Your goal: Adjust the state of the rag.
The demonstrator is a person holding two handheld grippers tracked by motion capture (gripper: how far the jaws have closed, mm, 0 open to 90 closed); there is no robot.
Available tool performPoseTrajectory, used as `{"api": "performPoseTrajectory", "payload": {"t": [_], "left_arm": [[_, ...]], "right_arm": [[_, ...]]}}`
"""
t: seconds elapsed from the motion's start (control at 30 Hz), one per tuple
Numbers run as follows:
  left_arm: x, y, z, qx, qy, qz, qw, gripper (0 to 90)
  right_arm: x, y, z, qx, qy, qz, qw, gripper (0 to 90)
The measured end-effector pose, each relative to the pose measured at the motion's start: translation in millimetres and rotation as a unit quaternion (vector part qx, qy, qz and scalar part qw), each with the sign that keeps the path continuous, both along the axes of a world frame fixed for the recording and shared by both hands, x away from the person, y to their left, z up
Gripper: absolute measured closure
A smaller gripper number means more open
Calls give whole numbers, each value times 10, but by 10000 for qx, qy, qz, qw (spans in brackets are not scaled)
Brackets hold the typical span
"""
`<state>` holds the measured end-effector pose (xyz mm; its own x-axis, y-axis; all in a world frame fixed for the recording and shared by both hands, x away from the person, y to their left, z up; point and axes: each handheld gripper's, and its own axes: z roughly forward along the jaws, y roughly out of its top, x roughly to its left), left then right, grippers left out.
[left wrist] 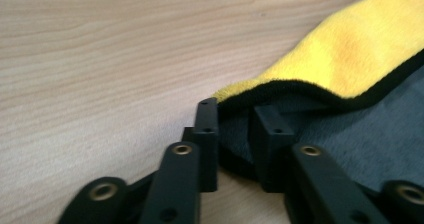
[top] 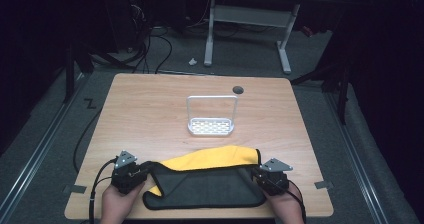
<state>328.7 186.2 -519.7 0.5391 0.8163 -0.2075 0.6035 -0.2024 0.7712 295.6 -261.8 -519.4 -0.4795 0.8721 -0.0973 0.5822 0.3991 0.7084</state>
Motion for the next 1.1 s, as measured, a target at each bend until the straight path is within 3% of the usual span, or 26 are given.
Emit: {"api": "performPoseTrajectory", "payload": {"t": [0.1, 0.3, 0.53, 0.63, 0.73, 0.77, 0.87, 0.93, 1.0, 1.07, 1.1], "left_arm": [[47, -3, 38, 43, -62, -20, 10000, 837], [259, 12, 54, 52, -4, 57, 10000, 848], [705, 77, 31, 95, 170, 382, 9991, 846], [838, 113, -1, 127, 380, 528, 9978, 815], [773, 132, 77, 135, 217, 603, 9979, 730], [716, 131, 117, 45, 105, 595, 9982, 706], [518, 44, 189, -45, -49, 345, 9994, 689], [395, -47, 147, -94, 72, 18, 9999, 692], [299, -130, 65, -1, 185, -180, 9997, 692], [242, -194, -16, 205, 252, -303, 9990, 693], [224, -216, -53, 333, 275, -323, 9985, 693]], "right_arm": [[95, 14, 67, -131, -213, -30, 9997, 900], [404, 31, 148, -154, -376, -156, 9991, 900], [845, 89, 170, -252, -313, -295, 9988, 900], [950, 104, 179, -255, -266, -305, 9989, 900], [902, 97, 194, -134, -248, -276, 9992, 900], [864, 97, 197, -120, -264, -224, 9993, 900], [769, 95, 171, -51, -181, -126, 9997, 900], [742, 93, 121, -55, -109, -89, 9999, 900], [722, 101, 49, -95, 18, -93, 9999, 900], [707, 103, -29, -197, 116, -74, 9997, 900], [685, 93, -43, -130, 54, -85, 9999, 900]]}}
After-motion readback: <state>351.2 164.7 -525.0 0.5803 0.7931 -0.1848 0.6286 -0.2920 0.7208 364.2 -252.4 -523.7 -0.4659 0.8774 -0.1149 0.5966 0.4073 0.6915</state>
